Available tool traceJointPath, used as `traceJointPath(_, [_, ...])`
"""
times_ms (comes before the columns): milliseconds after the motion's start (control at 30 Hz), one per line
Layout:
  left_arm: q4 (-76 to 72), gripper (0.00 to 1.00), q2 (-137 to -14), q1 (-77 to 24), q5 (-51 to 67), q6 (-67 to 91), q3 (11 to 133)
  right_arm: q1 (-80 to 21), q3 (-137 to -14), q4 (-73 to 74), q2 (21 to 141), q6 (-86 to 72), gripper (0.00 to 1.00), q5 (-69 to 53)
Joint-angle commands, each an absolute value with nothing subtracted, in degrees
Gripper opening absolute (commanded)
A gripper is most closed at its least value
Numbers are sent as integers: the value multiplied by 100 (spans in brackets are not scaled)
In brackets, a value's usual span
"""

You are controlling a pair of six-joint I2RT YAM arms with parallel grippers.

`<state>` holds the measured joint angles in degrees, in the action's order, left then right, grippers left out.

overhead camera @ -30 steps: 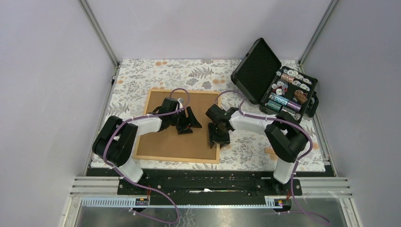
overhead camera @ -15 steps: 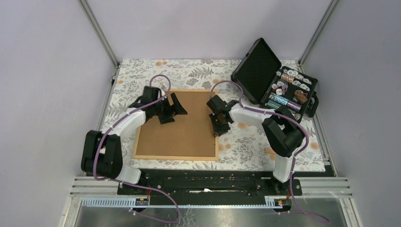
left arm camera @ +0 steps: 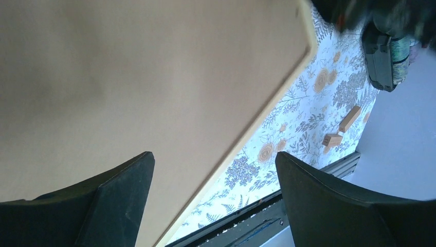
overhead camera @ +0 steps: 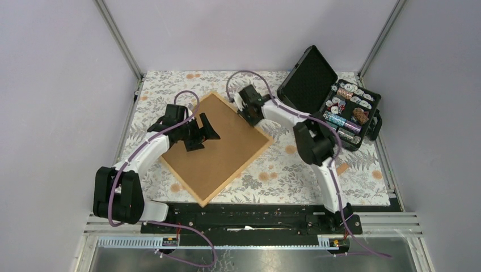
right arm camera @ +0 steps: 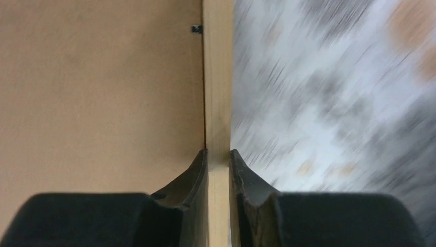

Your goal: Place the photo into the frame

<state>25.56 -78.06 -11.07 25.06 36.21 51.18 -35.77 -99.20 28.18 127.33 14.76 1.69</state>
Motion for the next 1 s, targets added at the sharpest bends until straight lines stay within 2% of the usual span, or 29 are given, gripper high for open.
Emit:
traceJointPath(0, [2527,93,-7443,-1138,2580,3665,5097,-3457,-12250,2738,14066,3022,9,1715])
traceJointPath(33, [2467,93,-7409,-1173,2605,3699,5022,-3460,-12724,2744,14250,3124,23,2039])
traceJointPath(67, [2409,93,-7407,-1222,2665,3739,4944,-3471,-13053,2742,14326,3138,47,2422])
traceJointPath(133, [2271,93,-7523,-1369,2781,3775,4824,-3468,-13118,2736,14059,2845,81,2953])
traceJointPath(167, [2164,94,-7595,-1458,2788,3804,4758,-3462,-12908,2728,13759,2477,95,3105])
traceJointPath(200, [2050,94,-7685,-1519,2807,3836,4703,-3455,-12649,2870,13476,1782,99,3196])
traceJointPath(267, [1740,94,-7929,-1605,2947,3960,4584,-3368,-12363,3649,12933,187,100,3119])
traceJointPath(333, [1335,93,-8237,-1771,3108,4135,4471,-3210,-11814,4270,12418,-1266,100,1951])
traceJointPath(367, [1188,93,-8355,-1917,3111,4214,4425,-3139,-11108,4258,12166,-1748,100,1180])
traceJointPath(467, [906,93,-8685,-2570,3108,4413,4422,-3086,-9502,3545,11517,-2740,100,-541])
traceJointPath(533, [672,93,-8791,-2904,3091,4625,4322,-3085,-8576,2717,11172,-3316,97,-1109])
traceJointPath(667, [54,93,-8933,-3284,3106,5132,3921,-3129,-7517,1443,10971,-3943,82,-1755])
traceJointPath(833, [-649,92,-9308,-3898,3285,5623,3711,-3211,-7386,1451,11240,-3814,79,-1594])
traceJointPath(967, [-1014,92,-9782,-4614,3399,5915,4116,-3213,-7213,1481,11283,-3583,77,-1573])
